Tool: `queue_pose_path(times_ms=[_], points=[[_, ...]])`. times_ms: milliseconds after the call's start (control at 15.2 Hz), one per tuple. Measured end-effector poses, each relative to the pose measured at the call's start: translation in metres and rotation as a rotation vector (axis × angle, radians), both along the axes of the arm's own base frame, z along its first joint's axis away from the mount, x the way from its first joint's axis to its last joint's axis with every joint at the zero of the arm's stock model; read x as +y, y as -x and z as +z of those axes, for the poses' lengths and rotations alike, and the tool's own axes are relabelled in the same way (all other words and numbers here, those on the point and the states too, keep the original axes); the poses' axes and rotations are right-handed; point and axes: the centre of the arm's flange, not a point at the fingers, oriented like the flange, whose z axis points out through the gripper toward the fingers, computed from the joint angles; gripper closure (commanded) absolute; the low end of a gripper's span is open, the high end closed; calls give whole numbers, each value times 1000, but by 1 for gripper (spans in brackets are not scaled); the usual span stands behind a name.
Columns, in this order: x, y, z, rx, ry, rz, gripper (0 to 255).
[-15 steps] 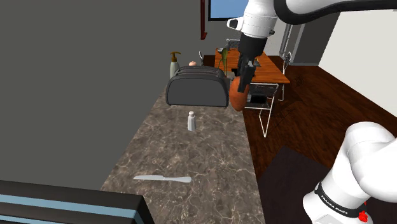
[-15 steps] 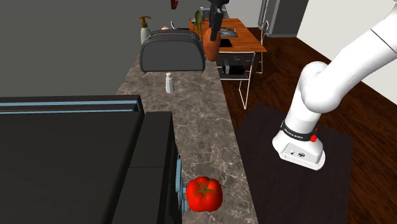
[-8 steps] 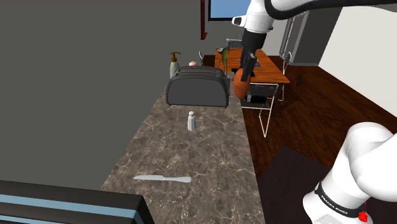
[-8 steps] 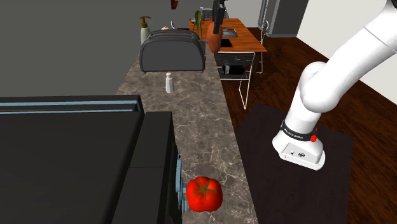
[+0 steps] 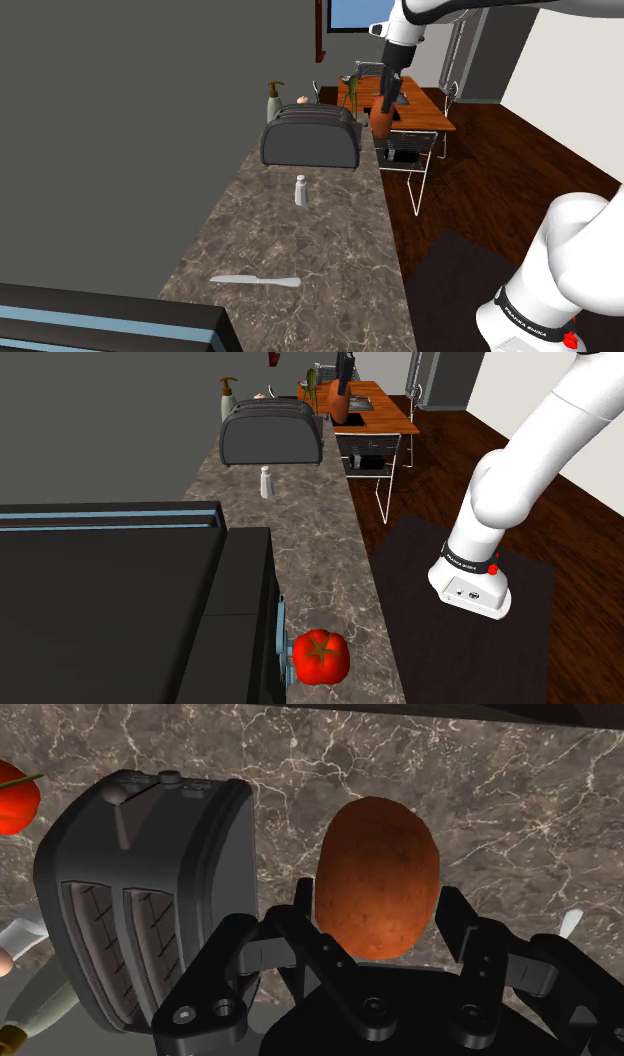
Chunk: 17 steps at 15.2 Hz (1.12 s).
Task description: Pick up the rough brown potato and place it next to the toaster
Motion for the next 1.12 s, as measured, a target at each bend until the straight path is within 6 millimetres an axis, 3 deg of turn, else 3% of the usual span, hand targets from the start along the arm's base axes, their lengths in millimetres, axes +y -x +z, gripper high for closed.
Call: queue_pose_path(times_ms=[594,1122], points=[[-101,-53,2,0,1,0,255],[-107,-55,-41,0,1,1,255]])
